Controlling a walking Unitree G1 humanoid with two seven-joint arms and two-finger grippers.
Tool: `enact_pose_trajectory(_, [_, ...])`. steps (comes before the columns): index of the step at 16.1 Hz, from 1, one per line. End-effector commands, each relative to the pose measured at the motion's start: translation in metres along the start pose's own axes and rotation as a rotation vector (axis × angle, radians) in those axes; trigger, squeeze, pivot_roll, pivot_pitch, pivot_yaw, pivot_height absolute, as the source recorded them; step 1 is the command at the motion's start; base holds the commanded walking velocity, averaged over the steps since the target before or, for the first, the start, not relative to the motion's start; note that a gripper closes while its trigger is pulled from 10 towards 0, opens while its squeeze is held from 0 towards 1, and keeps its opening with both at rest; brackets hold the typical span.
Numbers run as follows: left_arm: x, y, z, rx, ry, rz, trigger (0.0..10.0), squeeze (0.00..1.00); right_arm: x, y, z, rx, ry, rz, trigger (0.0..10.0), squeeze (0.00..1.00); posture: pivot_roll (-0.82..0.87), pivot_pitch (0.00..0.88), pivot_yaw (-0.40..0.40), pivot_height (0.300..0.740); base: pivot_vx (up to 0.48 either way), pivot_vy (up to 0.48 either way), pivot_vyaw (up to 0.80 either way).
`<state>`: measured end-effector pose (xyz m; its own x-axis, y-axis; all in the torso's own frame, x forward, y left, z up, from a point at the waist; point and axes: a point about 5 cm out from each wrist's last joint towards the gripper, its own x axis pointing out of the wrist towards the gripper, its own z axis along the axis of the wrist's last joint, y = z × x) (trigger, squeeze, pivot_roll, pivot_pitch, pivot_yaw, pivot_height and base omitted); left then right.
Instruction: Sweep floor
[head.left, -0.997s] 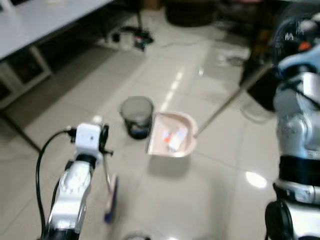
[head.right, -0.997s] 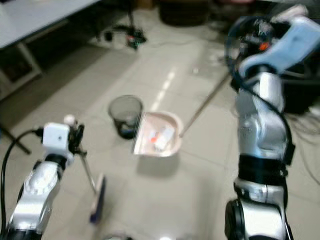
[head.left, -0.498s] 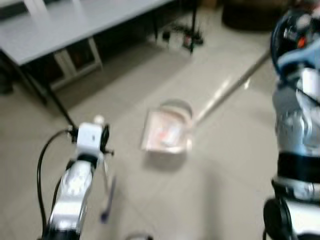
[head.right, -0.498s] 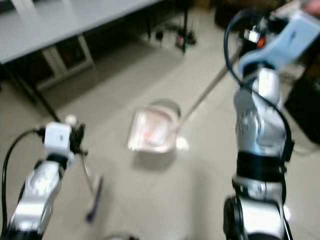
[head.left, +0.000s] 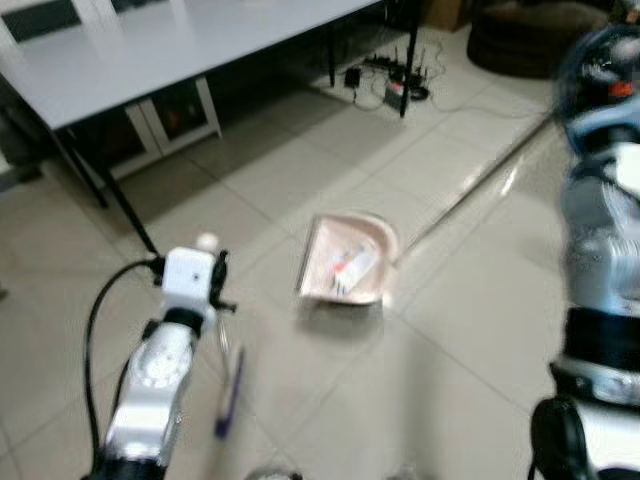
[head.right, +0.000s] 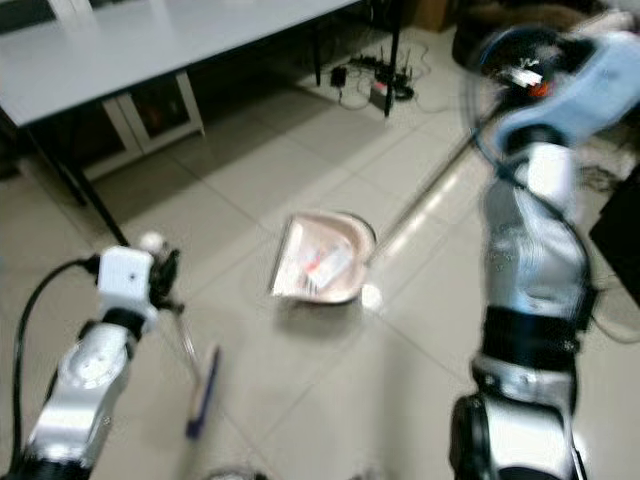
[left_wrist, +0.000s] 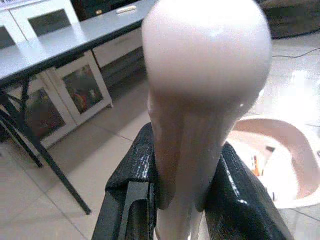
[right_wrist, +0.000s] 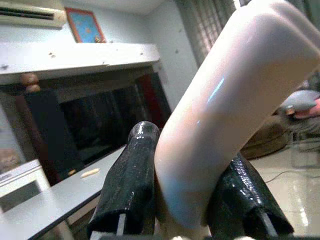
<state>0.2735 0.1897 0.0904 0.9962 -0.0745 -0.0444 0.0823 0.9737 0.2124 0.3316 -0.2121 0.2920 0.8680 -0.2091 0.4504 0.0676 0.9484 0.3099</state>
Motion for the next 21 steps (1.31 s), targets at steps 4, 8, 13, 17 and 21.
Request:
enact_pose_trajectory(4, [0.0028,0.002,0.0104,0.017,-0.046,0.01,10.0,0.0,0.003,-0.0002,0.0164,0.015,-0.066,0.0,10.0,0.0,-0.01,0.045,0.079,0.74,0.345,0.0,0.0])
enact_pose_trajectory(8, [0.0028,0.002,0.0104,0.017,-0.046,0.01,10.0,0.0,0.003,-0.0002,0.0164,0.015,-0.066,0.0,10.0,0.0,-0.01,0.045,0.079,0.74,0.345,0.0,0.0])
enact_pose_trajectory(13, [0.0051,-0.0004,0.0105,0.009,-0.044,0.002,10.0,0.0,0.0019,-0.0054,0.0169,0.027,-0.077,-0.028,10.0,0.0,-0.01,0.048,0.086,0.74,0.346,0.0,-0.43])
enact_pose_trajectory(17, [0.0057,-0.0024,0.0102,0.002,-0.044,0.006,10.0,0.0,0.0029,-0.0063,0.0192,0.019,-0.08,-0.023,10.0,0.0,-0.02,0.046,0.079,0.74,0.345,0.0,-0.8])
enact_pose_trajectory(21, [0.0052,-0.0042,0.0099,-0.003,-0.045,0.009,10.0,0.0,0.003,-0.0067,0.0193,0.009,-0.081,-0.018,10.0,0.0,-0.02,0.047,0.073,0.74,0.344,0.0,0.0])
